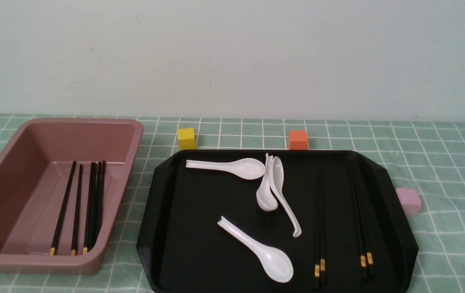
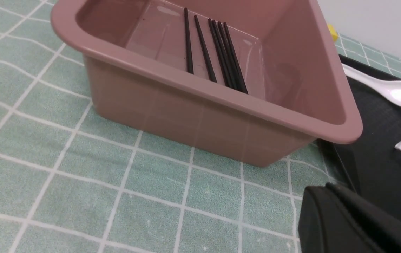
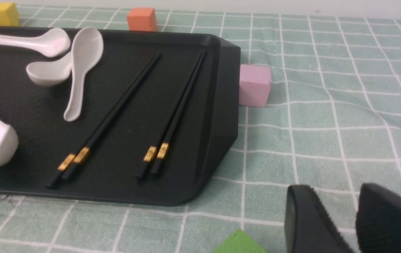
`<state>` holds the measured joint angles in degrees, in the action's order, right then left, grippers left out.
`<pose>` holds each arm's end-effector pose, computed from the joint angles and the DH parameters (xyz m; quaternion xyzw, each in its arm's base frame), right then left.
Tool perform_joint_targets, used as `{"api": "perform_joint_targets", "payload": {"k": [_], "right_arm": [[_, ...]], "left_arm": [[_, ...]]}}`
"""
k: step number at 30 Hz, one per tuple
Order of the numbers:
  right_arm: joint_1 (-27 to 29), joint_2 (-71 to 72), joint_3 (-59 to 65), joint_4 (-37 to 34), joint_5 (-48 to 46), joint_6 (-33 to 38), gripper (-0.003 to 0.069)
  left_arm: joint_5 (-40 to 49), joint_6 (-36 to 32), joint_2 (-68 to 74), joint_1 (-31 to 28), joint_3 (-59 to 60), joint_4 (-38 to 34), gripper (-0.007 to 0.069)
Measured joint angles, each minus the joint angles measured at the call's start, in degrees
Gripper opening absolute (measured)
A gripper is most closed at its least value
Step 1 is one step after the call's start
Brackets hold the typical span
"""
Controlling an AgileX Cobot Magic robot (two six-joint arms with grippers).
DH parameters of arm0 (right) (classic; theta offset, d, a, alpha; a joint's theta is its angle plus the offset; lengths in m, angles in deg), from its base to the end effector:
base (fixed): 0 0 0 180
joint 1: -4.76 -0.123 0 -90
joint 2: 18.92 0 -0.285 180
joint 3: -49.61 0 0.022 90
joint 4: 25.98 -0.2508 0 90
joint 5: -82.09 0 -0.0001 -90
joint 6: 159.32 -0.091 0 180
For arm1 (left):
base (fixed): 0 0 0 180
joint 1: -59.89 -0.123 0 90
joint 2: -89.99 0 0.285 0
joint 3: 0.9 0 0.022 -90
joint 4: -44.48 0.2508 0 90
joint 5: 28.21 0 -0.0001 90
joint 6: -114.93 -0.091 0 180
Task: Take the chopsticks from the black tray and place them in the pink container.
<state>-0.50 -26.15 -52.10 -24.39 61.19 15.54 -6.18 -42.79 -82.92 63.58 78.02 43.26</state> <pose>0.0527 0.0039 0.1746 -0.0083 0.8008 0.0426 0.5974 0.0522 -0.0041 0.1693 -0.1363 0.7976 -0.1408 0.5704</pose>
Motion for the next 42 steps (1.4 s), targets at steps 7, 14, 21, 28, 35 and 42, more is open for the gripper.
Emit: {"api": "perform_joint_targets", "payload": {"k": [7,14,21,28,35,42], "right_arm": [[0.00,0.00,0.00,0.00,0.00,0.00,0.0239],[0.00,0.00,0.00,0.00,0.00,0.00,0.0239],[0.00,0.00,0.00,0.00,0.00,0.00,0.0239],[0.00,0.00,0.00,0.00,0.00,0.00,0.0239],[0.00,0.00,0.00,0.00,0.00,0.00,0.0239],[0.00,0.00,0.00,0.00,0.00,0.00,0.0239]], "left_arm": [[0.00,-0.09,0.00,0.00,0.00,0.00,0.0013],[0.00,-0.09,0.00,0.00,0.00,0.00,0.0020],[0.00,-0.09,0.00,0.00,0.00,0.00,0.0024],[0.00,-0.09,0.00,0.00,0.00,0.00,0.0033],[0.00,-0.09,0.00,0.00,0.00,0.00,0.0040],[0.00,-0.09,0.00,0.00,0.00,0.00,0.0041]]}}
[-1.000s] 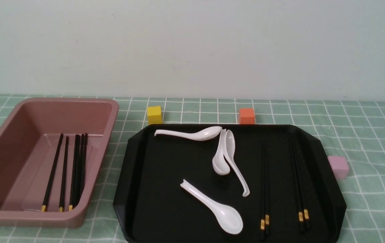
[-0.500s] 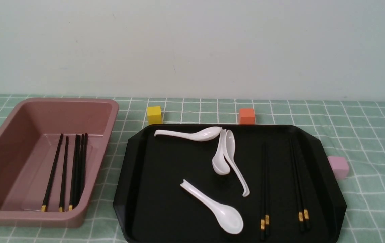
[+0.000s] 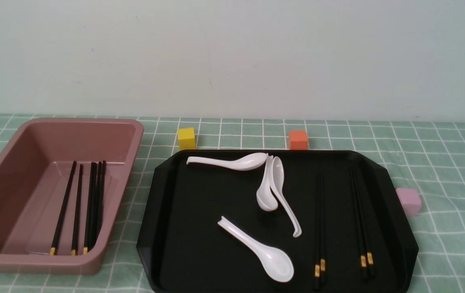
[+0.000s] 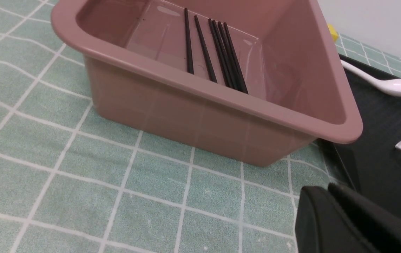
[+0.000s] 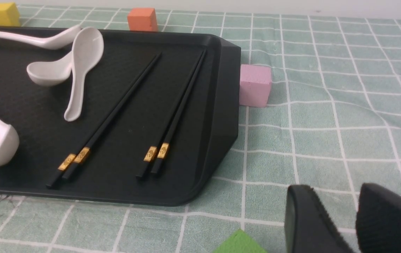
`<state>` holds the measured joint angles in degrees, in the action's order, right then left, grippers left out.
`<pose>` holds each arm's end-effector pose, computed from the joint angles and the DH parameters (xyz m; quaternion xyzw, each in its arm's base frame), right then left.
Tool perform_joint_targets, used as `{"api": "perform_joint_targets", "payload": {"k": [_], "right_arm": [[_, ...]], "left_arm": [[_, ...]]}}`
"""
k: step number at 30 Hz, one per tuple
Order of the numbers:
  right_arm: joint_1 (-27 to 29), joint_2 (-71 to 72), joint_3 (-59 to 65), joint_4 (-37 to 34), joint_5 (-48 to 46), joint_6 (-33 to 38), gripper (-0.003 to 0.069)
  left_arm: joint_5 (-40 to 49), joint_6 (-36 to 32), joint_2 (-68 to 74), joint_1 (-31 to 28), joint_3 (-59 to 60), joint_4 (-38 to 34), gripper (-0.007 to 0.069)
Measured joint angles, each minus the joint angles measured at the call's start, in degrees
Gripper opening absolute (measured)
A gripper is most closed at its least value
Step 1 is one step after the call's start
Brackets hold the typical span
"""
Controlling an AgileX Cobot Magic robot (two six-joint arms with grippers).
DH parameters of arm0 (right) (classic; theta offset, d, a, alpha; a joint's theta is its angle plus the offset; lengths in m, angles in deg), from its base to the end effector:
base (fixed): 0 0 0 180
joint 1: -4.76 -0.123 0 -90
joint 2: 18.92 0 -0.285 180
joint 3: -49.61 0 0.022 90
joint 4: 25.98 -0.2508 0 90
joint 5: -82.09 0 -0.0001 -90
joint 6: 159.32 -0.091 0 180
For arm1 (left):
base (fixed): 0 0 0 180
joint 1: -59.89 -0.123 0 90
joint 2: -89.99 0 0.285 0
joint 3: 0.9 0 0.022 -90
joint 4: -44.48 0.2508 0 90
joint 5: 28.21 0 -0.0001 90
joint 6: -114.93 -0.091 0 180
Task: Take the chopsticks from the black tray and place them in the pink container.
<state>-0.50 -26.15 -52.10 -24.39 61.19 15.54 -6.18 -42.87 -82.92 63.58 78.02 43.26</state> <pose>0.0527 0.0039 0.1746 -0.0083 0.8008 0.0426 0.5974 0.0522 -0.0041 0.1693 -0.1357 0.7977 -0.1404 0.5705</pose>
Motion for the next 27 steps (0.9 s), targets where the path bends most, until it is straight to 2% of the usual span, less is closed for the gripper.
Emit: {"api": "perform_joint_targets", "payload": {"k": [27], "right_arm": [[0.00,0.00,0.00,0.00,0.00,0.00,0.0239]], "left_arm": [[0.00,0.00,0.00,0.00,0.00,0.00,0.0069]]}}
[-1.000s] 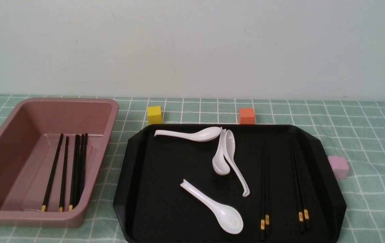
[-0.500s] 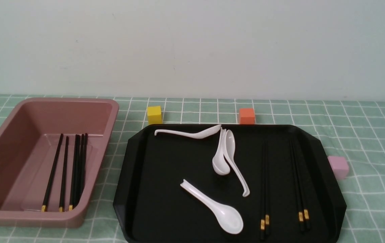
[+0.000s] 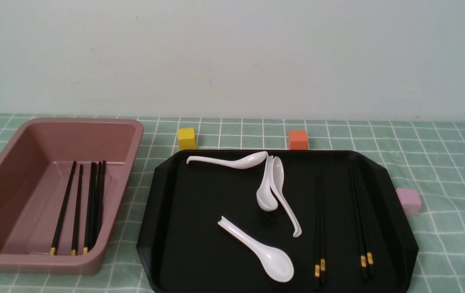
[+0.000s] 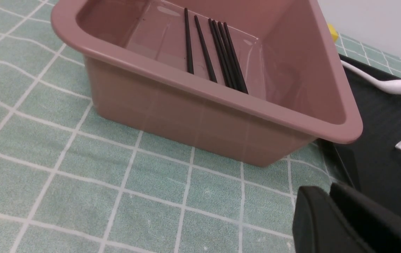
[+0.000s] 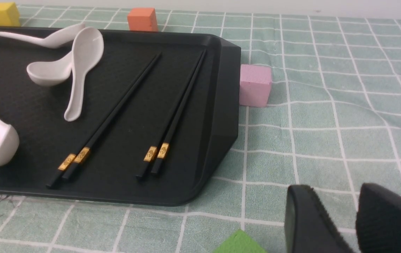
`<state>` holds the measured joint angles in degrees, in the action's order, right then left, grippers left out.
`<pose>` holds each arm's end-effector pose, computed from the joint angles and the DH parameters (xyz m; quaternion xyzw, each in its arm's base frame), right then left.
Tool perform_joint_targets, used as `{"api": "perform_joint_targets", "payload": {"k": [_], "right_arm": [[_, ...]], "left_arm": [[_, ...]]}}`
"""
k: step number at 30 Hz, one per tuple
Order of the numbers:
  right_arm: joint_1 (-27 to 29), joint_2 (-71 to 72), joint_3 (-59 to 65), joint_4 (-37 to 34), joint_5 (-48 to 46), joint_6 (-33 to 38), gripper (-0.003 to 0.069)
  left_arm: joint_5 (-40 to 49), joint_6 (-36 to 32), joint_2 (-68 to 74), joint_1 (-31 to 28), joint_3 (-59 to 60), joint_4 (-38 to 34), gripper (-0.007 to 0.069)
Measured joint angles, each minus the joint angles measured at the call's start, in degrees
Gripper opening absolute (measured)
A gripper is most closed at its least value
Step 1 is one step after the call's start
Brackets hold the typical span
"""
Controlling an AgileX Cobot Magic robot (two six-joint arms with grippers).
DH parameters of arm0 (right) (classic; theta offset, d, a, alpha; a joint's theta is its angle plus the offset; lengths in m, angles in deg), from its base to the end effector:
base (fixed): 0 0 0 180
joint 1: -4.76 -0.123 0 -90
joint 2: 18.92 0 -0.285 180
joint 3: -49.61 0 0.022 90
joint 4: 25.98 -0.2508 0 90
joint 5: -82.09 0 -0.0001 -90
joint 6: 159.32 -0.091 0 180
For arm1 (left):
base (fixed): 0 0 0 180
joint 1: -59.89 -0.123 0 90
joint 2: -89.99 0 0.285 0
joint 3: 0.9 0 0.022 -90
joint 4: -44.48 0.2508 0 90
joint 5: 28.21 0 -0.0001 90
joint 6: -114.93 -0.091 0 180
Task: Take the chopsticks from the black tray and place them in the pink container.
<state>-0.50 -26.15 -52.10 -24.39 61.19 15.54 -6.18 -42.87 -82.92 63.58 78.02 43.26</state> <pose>0.0527 0.0039 0.1746 -0.0083 0.8008 0.0426 0.5974 0.0522 -0.0041 0.1693 -0.1357 0.7977 -0.1404 0.5705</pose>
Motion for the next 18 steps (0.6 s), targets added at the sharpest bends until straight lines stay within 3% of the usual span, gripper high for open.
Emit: {"api": "perform_joint_targets", "payload": {"k": [18], "right_arm": [[0.00,0.00,0.00,0.00,0.00,0.00,0.0239]], "left_arm": [[0.00,0.00,0.00,0.00,0.00,-0.13,0.0081]]}}
